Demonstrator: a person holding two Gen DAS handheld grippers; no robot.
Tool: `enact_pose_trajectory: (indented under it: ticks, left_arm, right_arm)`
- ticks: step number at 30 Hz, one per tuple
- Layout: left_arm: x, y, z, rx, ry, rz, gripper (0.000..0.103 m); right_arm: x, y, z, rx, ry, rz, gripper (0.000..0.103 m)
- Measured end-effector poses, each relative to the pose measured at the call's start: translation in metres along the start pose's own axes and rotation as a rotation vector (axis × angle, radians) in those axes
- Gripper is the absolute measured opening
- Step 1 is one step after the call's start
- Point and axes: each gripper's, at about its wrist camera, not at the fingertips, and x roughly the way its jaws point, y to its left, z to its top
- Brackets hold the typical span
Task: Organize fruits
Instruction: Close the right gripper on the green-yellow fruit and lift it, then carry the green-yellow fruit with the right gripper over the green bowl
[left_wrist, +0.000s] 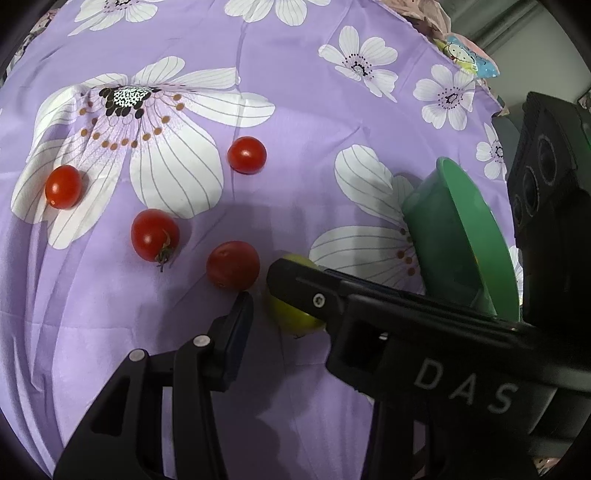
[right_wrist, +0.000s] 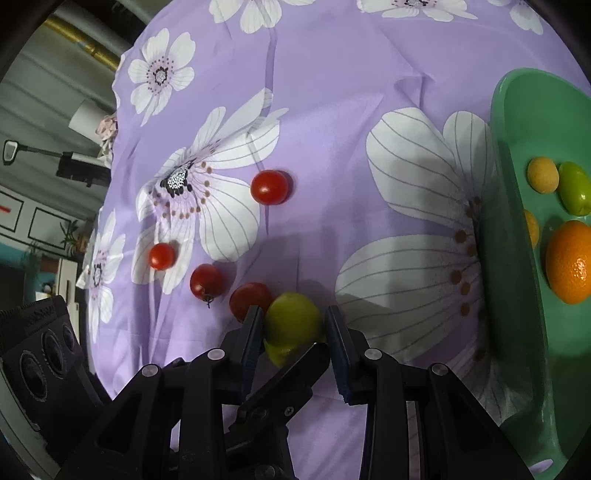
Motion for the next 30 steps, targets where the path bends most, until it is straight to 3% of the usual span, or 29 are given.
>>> enact_pose_trajectory:
  ticks: [16,22,30]
  left_arm:
    - [-0.005,-0.006,0.001,0.044,-0.044,0.012,0.035]
    - [-0.027,-0.017,0.000,0.091,-0.134,0.003,0.035]
    - [-0.070,-0.046,-0.006,0.172,-0.324,-0.005,0.037]
  right_arm:
    - [0.003,-0.003,-0.001,0.011,0.013,0.034,0.039]
    - [-0.022,0.010,-0.005,-0.033,-0.071,0.039,0.039]
    - [-0.069,0.025,-0.008,-0.084,-0.218,0.092,0.039]
